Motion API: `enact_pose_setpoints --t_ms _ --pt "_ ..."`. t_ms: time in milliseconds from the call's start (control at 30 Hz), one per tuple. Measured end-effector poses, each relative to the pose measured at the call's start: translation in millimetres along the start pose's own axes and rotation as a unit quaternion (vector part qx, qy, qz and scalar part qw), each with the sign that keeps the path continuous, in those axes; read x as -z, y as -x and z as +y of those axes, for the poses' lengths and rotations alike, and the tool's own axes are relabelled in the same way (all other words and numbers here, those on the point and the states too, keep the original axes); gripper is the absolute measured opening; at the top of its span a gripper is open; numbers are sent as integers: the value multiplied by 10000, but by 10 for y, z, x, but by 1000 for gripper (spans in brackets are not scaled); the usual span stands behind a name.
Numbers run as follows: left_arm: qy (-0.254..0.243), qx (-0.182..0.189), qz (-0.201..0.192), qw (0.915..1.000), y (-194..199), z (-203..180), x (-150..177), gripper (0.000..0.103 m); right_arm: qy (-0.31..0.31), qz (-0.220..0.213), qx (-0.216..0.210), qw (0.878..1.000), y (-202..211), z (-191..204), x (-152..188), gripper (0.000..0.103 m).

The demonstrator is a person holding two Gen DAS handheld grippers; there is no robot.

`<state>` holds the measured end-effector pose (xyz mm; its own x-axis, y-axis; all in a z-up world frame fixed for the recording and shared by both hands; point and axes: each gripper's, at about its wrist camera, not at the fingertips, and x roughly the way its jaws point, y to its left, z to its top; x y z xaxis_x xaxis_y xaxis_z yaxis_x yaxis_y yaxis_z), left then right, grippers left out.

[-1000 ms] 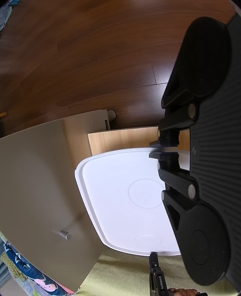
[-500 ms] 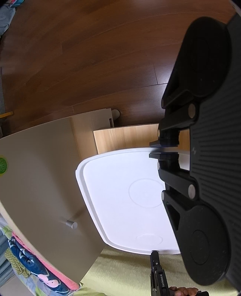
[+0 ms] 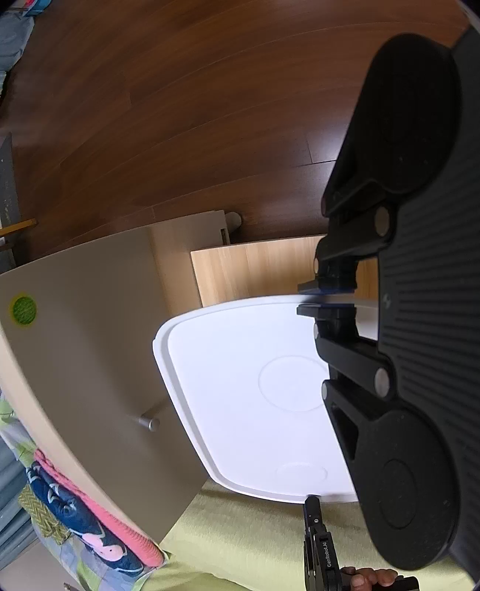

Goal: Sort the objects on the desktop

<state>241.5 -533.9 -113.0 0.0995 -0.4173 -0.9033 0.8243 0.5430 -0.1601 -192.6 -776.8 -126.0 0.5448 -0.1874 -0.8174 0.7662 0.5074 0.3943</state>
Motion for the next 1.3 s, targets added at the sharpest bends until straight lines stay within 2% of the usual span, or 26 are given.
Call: enact_pose_setpoints --t_ms 433,800,1300 --pt "-89 -33 -32 9999 321 -88 269 4 -44 -15 -69 10000 300 63 306 5" --pt "-195 -182 -43 9996 571 -186 670 4 -114 17 -47 9999 543 72 749 5" --pt "-135 -115 5 9998 783 -332 1249 4 -206 159 10 9997 809 -14 1408 5"
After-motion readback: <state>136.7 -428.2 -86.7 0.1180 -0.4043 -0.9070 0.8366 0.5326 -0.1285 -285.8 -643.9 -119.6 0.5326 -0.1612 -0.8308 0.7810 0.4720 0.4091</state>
